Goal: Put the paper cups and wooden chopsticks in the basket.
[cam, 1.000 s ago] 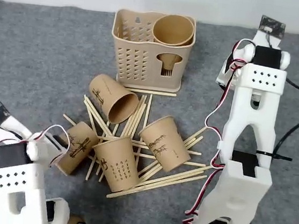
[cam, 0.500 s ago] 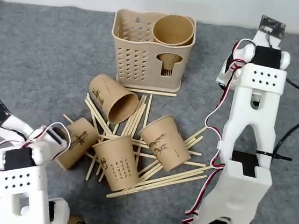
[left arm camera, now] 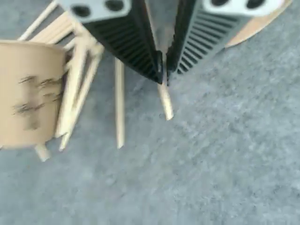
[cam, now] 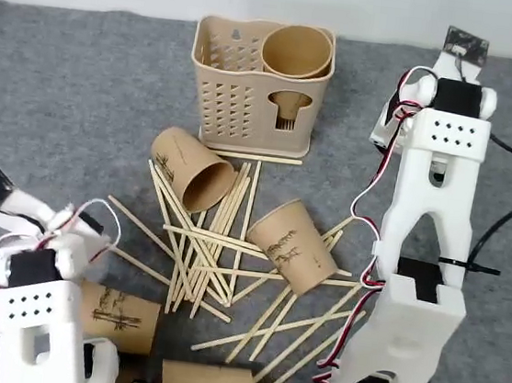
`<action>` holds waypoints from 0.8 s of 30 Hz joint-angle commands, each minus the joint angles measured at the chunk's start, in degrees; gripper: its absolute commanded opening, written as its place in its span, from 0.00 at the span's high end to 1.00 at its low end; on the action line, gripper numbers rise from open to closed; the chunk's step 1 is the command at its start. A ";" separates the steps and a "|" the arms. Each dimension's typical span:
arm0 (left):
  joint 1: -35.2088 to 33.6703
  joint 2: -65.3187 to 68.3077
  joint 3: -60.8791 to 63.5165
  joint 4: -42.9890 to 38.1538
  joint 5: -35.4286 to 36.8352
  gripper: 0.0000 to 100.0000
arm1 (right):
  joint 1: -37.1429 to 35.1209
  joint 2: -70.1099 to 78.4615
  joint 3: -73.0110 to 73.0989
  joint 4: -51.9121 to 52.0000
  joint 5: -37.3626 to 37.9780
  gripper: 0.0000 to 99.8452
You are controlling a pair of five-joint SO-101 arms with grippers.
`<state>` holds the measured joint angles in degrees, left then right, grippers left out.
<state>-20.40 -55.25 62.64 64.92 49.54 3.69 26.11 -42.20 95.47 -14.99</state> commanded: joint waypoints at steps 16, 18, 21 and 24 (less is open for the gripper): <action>0.18 -0.44 -15.78 21.98 -24.79 0.72 | -1.27 -0.75 -3.08 -0.75 0.18 0.67; -0.26 -0.35 -18.86 25.32 -28.13 0.71 | -2.42 -0.92 -3.08 -0.84 0.09 0.67; -0.62 1.23 -21.32 29.45 -33.76 0.72 | -3.82 -1.10 -3.08 -0.84 -0.09 0.67; -0.62 5.63 -26.95 33.41 -35.96 0.72 | -4.00 -1.10 -3.08 -0.84 -0.09 0.67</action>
<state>-20.57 -53.41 42.07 94.90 16.22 0.00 26.11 -42.20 95.47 -14.99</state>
